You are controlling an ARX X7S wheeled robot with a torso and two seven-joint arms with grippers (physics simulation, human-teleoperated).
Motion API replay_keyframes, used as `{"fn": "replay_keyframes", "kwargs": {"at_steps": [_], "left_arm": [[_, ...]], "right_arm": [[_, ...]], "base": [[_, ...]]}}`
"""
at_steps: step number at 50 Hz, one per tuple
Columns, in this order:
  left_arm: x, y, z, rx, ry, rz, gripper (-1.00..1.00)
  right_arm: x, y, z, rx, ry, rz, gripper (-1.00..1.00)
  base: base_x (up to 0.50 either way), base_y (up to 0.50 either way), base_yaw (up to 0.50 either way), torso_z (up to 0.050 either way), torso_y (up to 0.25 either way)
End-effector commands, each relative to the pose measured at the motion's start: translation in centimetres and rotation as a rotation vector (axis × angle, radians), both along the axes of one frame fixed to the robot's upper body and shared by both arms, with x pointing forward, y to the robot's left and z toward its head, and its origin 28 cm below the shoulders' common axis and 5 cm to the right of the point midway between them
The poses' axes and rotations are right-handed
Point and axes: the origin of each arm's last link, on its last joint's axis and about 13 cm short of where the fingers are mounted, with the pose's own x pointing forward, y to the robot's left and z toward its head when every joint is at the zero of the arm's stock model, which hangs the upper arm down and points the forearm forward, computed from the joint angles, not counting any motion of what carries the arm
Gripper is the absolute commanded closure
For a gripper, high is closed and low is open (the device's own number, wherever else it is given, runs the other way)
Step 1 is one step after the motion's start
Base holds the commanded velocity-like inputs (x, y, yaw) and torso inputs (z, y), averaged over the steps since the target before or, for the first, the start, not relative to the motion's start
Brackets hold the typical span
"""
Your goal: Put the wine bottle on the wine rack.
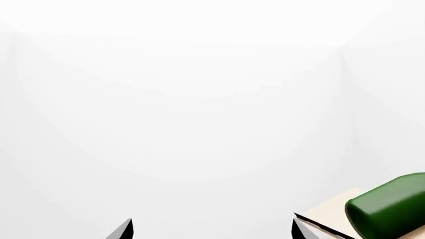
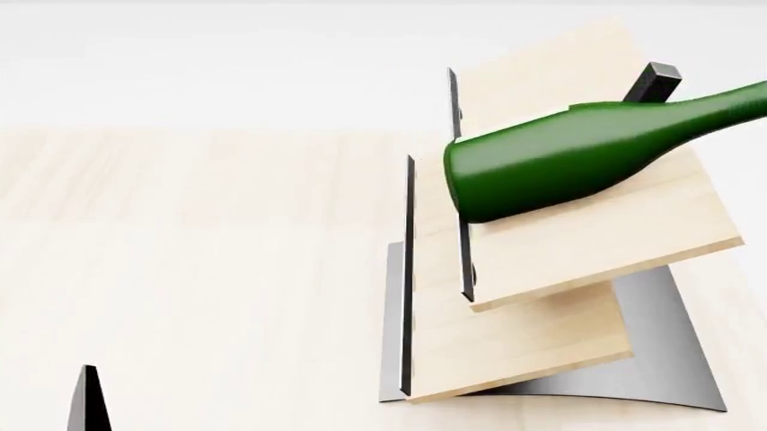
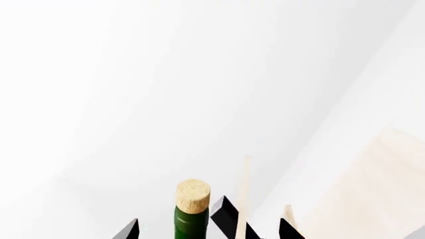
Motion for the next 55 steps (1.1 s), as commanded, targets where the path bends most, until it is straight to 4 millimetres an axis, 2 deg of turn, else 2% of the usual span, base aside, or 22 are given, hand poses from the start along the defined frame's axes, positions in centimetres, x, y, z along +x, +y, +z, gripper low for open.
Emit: {"fn": "replay_keyframes", "kwargs": {"at_steps": [1,9,16,21,24,30,46,55], "left_arm": [[0.0,0.0,0.1,0.000,-0.003,0.002,-1.00],[-0.1,0.0,0.1,0.002,-0.002,0.000,-1.00],[-0.1,-0.3,-0.1,0.005,0.000,-0.011,-1.00],[-0.1,-0.2,-0.1,0.004,0.000,-0.010,-1.00],[-0.1,-0.3,-0.1,0.005,0.001,-0.011,-1.00],[-0.1,-0.2,-0.1,0.003,0.000,-0.008,-1.00],[0.0,-0.1,-0.1,0.004,-0.003,-0.003,-1.00],[0.0,-0.2,-0.2,0.000,0.001,-0.007,-1.00]], "right_arm": [[-1.9,0.3,-0.4,-0.084,-0.029,-0.113,-1.00],[-3.8,1.0,-0.2,-0.182,-0.060,-0.227,-1.00],[-5.8,1.6,1.6,-0.323,-0.160,-0.354,-1.00],[-6.1,1.6,2.0,-0.337,-0.193,-0.392,-1.00],[-6.6,1.9,2.5,-0.417,-0.232,-0.472,-1.00],[-7.2,2.3,2.9,-0.489,-0.264,-0.515,-1.00],[-10.1,2.5,4.5,-0.530,-0.441,-0.613,-1.00],[-13.3,2.2,6.0,-0.472,-0.608,-0.657,-1.00]], "base": [[0.00,0.00,0.00,0.000,0.000],[0.00,0.00,0.00,0.000,0.000],[0.00,0.00,0.00,0.000,0.000],[0.00,0.00,0.00,0.000,0.000],[0.00,0.00,0.00,0.000,0.000],[0.00,0.00,0.00,0.000,0.000],[0.00,0.00,0.00,0.000,0.000],[0.00,0.00,0.00,0.000,0.000]]}}
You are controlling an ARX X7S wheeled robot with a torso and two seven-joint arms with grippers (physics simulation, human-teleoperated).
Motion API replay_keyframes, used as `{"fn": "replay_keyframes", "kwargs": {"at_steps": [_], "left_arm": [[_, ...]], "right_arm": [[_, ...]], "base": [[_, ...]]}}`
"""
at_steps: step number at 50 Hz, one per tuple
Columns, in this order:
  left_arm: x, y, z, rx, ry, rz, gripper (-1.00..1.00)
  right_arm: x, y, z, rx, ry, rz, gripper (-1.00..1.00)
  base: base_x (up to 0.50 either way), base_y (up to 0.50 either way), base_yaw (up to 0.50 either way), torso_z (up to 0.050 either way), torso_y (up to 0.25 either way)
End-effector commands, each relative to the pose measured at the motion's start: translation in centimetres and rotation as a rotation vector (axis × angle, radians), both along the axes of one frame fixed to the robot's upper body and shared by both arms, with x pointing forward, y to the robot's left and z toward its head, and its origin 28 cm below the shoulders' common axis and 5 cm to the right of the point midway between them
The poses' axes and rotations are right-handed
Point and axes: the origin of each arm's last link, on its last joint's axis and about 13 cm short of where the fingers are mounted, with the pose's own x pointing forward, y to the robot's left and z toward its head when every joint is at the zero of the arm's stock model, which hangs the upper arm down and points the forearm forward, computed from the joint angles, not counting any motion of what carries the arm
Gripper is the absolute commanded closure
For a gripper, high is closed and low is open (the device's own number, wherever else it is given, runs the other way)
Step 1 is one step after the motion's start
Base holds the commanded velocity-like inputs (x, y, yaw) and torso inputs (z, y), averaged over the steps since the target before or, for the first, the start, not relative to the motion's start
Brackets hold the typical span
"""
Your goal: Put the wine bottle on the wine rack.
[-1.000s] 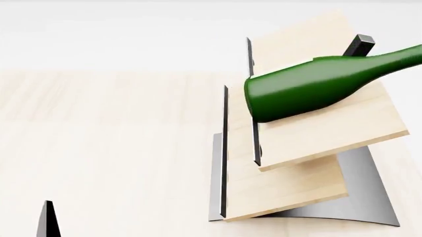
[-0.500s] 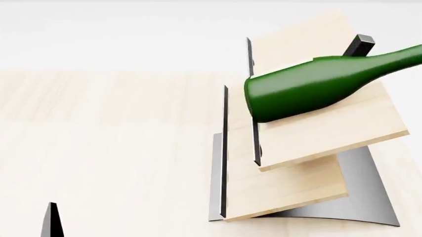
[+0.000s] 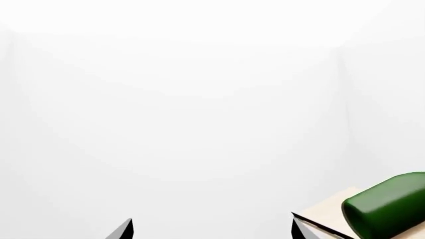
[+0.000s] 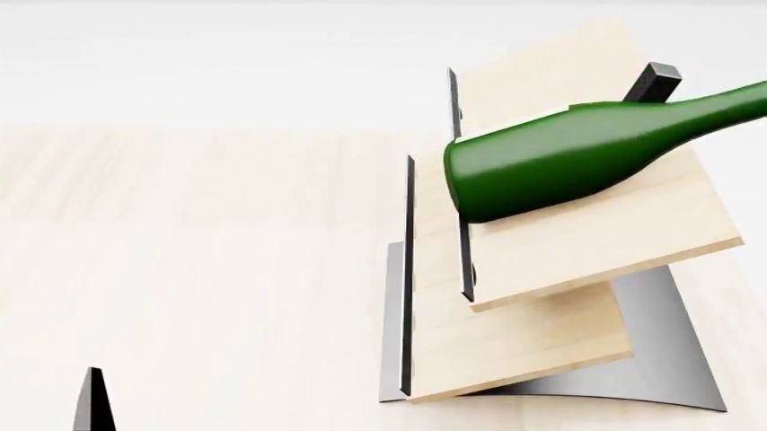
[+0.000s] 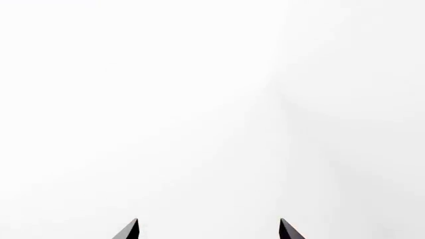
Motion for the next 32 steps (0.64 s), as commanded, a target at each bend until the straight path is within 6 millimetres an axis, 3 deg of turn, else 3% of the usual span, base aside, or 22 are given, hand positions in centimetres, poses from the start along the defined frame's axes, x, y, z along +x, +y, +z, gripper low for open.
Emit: {"fn": "replay_keyframes", "kwargs": {"at_steps": [1,12,23,32], "left_arm": [[0.1,0.0,-0.1,-0.001,0.002,-0.001,-1.00],[-0.1,0.0,0.0,-0.001,-0.001,-0.001,-1.00],[-0.1,-0.1,-0.1,0.000,0.000,-0.007,-1.00],[-0.2,-0.2,-0.1,-0.001,-0.001,-0.012,-1.00]], "right_arm": [[-3.2,-0.1,1.6,-0.026,-0.176,-0.011,-1.00],[-7.0,-0.6,3.6,0.016,-0.363,0.002,-1.00],[-12.3,-1.7,5.9,0.091,-0.631,0.009,-1.00],[-16.0,-2.7,6.5,0.195,-0.762,0.064,-1.00]], "base": [[0.00,0.00,0.00,0.000,0.000],[0.00,0.00,0.00,0.000,0.000],[0.00,0.00,0.00,0.000,0.000],[0.00,0.00,0.00,0.000,0.000]]}}
